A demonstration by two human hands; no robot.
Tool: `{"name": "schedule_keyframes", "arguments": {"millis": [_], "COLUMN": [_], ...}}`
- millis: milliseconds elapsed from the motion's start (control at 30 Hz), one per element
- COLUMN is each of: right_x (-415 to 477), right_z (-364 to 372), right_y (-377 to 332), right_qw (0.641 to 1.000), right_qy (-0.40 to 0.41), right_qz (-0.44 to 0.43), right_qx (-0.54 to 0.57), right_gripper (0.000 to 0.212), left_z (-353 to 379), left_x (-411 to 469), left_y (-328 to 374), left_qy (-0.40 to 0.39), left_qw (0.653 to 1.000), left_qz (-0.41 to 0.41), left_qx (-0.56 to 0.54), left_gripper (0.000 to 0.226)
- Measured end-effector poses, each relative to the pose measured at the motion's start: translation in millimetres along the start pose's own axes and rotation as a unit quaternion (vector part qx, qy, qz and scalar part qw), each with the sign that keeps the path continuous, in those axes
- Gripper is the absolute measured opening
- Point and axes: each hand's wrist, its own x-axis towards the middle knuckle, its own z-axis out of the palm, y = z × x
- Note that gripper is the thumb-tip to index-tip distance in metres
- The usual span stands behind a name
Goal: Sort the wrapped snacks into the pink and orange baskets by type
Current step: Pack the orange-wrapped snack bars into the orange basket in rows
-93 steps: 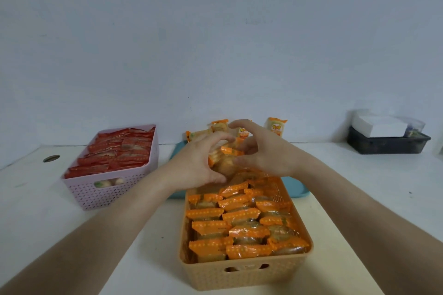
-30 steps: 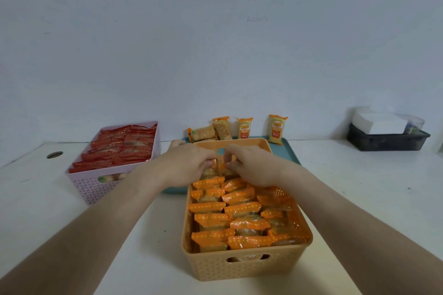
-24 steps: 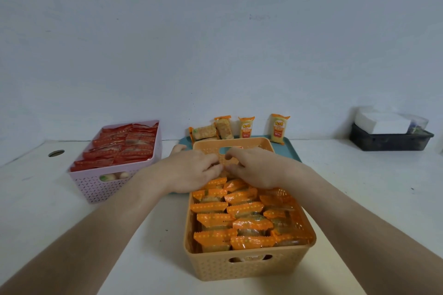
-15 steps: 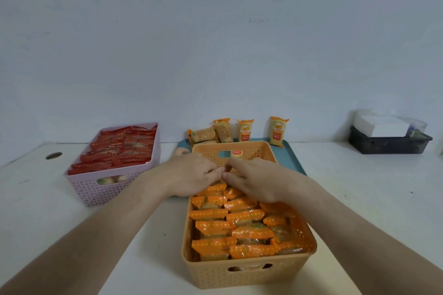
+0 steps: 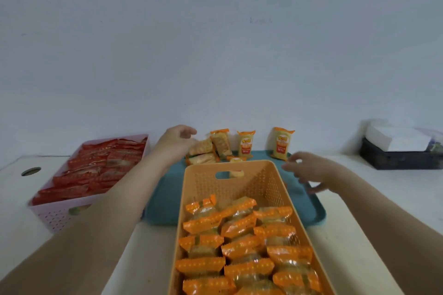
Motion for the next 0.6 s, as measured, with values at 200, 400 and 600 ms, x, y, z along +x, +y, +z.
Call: {"name": "schedule_keyframes", "arguments": {"millis": [200, 400, 600], "right_x": [56.5, 80.8, 101.1], "right_z": [33.7, 48.3, 55.9], "right_y": [-19.5, -55.4, -63.1], "right_qw": [0.991, 0.975, 0.953], "right_qy": [-0.057, -0.138, -0.229], "right_qz": [-0.068, -0.170, -0.148], "right_qx": [-0.103, 0.032, 0.134], "right_gripper": [0.050, 0.016, 0.028], "left_z": [39.0, 60.3, 53.1], "left_x": [55.0, 69.5, 67.6], "left_y": [-44.3, -49.0, -34.8], "left_qy": [-0.119, -0.173, -0.263], "left_qw": [0.942, 0.958, 0.958], "left_qz": [0.032, -0.029, -0.113], "left_qx": [0.311, 0.227, -0.003], "left_gripper": [0.091, 0.056, 0.017]}}
